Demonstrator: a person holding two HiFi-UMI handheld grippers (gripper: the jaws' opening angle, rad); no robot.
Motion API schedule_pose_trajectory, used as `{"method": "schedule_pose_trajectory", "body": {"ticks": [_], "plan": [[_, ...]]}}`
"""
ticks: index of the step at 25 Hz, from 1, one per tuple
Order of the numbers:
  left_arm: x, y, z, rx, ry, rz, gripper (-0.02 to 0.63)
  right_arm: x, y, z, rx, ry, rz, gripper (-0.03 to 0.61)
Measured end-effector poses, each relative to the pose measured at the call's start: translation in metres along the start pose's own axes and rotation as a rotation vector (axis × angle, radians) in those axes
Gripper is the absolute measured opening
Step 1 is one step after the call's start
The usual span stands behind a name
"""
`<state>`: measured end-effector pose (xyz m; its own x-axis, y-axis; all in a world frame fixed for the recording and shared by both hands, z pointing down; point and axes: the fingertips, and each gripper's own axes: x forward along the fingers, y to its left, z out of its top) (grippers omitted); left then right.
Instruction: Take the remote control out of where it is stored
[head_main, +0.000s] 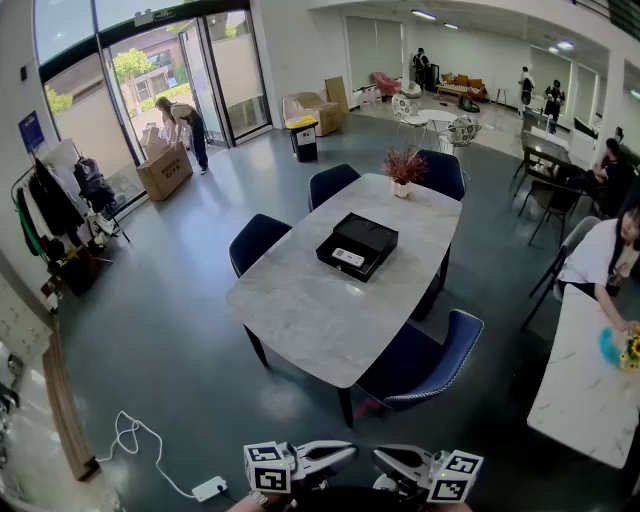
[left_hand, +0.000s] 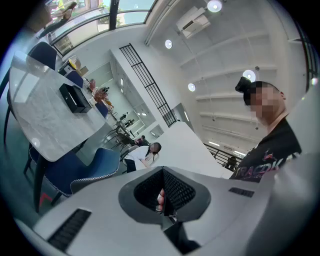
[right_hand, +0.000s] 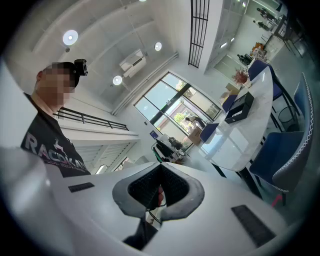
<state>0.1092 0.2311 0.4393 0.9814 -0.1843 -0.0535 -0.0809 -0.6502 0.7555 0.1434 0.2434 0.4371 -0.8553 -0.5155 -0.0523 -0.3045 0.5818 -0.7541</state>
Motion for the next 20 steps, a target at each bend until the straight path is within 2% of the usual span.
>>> {"method": "schedule_pose_trajectory", "body": {"ticks": [10, 14, 20], "plan": [[0.0013, -0.0023, -0.0024, 0.004, -0.006, 0.004, 0.006, -0.0029, 0.0010, -0.0014, -0.005, 0.006, 0.004, 0.009], [0.0027, -0.0026, -0.0025, 0.002, -0.011, 0.006, 0.005, -0.0065, 0.0019, 0.0052, -0.008, -0.029, 0.016, 0.011], [0.0039, -0.0012, -0.0052, 0.001, -0.015, 0.013, 0.005, -0.0105, -0.0062, 0.0081, 0.045, -0.048, 0.009, 0.011]]}}
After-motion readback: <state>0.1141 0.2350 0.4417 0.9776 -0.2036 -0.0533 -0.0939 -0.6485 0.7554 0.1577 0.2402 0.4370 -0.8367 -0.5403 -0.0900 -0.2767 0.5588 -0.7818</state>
